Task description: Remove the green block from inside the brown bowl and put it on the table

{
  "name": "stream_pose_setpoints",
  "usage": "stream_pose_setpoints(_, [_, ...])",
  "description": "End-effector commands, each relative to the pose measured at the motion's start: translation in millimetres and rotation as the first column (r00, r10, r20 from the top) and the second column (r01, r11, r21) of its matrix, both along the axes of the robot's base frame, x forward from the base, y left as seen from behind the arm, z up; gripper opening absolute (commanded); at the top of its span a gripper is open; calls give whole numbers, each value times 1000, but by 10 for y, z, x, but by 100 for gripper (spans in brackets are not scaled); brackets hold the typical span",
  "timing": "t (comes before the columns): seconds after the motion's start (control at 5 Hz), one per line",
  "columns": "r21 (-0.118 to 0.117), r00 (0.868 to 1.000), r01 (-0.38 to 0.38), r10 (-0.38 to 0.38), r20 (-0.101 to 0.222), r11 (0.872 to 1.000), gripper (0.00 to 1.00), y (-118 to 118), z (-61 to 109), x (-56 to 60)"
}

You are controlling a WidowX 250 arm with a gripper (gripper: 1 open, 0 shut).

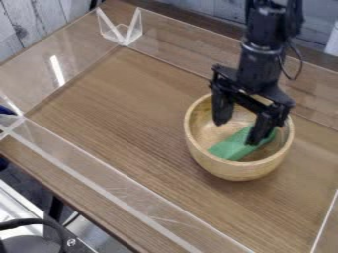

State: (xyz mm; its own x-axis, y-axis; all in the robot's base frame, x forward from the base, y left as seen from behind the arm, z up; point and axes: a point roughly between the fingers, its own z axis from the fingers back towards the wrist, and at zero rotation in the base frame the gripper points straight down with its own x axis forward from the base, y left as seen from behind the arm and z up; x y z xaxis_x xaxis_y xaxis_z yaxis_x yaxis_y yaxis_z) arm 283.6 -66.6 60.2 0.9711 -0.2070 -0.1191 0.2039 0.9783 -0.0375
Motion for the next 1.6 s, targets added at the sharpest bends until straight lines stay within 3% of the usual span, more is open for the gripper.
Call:
stream_pose_setpoints(0.0, [-19, 996, 20, -18, 82, 1000, 100, -66, 105, 101])
stream_pose_setpoints(0.4, [-29, 987, 43, -38, 153, 999, 100, -68, 157, 109])
stream_pose_setpoints(0.8, [-36, 978, 58, -50, 203, 998, 100, -72, 202, 130])
stream_pose_setpoints(1.2, [-36, 968, 72, -61, 243, 997, 100, -78, 233, 144])
stream_pose_setpoints(1.4, [-37, 968, 76, -64, 244, 996, 100, -76, 181, 159])
